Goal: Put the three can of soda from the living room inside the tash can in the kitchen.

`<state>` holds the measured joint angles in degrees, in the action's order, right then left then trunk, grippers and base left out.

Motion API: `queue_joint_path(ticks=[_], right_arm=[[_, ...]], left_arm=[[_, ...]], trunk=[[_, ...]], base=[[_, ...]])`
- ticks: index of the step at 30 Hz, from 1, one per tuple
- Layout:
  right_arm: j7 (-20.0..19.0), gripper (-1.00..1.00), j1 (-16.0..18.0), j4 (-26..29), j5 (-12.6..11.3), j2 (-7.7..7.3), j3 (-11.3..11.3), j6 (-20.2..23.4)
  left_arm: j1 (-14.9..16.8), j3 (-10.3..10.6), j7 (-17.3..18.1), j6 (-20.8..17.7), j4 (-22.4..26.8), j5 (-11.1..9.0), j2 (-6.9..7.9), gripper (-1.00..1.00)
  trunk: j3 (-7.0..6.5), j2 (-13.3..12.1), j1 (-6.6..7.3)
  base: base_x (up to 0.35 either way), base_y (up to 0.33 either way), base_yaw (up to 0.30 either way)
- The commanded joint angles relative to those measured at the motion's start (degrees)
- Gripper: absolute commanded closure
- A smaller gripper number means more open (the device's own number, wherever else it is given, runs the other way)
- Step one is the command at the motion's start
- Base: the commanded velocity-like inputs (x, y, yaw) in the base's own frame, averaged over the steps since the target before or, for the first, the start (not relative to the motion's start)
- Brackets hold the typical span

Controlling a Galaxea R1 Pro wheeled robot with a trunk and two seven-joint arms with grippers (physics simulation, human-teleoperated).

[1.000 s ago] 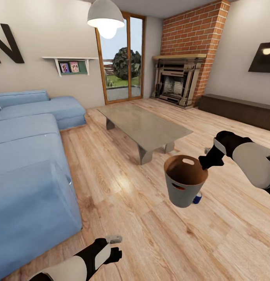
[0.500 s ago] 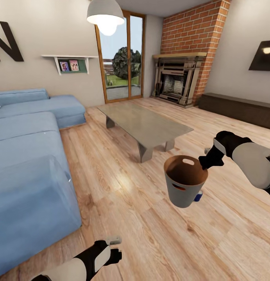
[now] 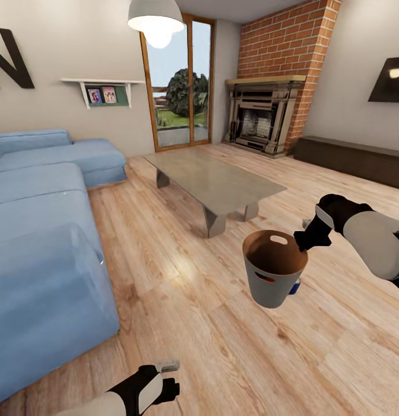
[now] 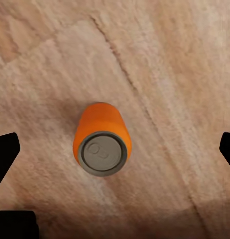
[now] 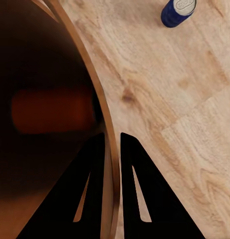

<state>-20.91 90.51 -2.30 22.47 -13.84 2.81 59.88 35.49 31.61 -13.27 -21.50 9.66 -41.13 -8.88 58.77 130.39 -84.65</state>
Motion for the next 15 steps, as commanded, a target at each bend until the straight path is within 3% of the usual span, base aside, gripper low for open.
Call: queue_joint_path(ticks=[1, 15], right_arm=[[-0.2, 1.00, 0.0, 0.0, -0.9, -0.02, 0.8, 0.1], [-0.2, 1.00, 0.0, 0.0, -0.9, 0.00, 0.7, 0.1]], left_arm=[[-0.1, 0.0, 0.0, 0.0, 0.0, 0.0, 0.00, -1.00], [-0.2, -0.1, 0.0, 0.1, 0.0, 0.0, 0.00, -1.00]], trunk=[[0.17, 0.4, -0.22], [2.69, 6.0, -3.29]], base=[[0.000, 0.000, 0.000], [0.000, 0.000, 0.000]])
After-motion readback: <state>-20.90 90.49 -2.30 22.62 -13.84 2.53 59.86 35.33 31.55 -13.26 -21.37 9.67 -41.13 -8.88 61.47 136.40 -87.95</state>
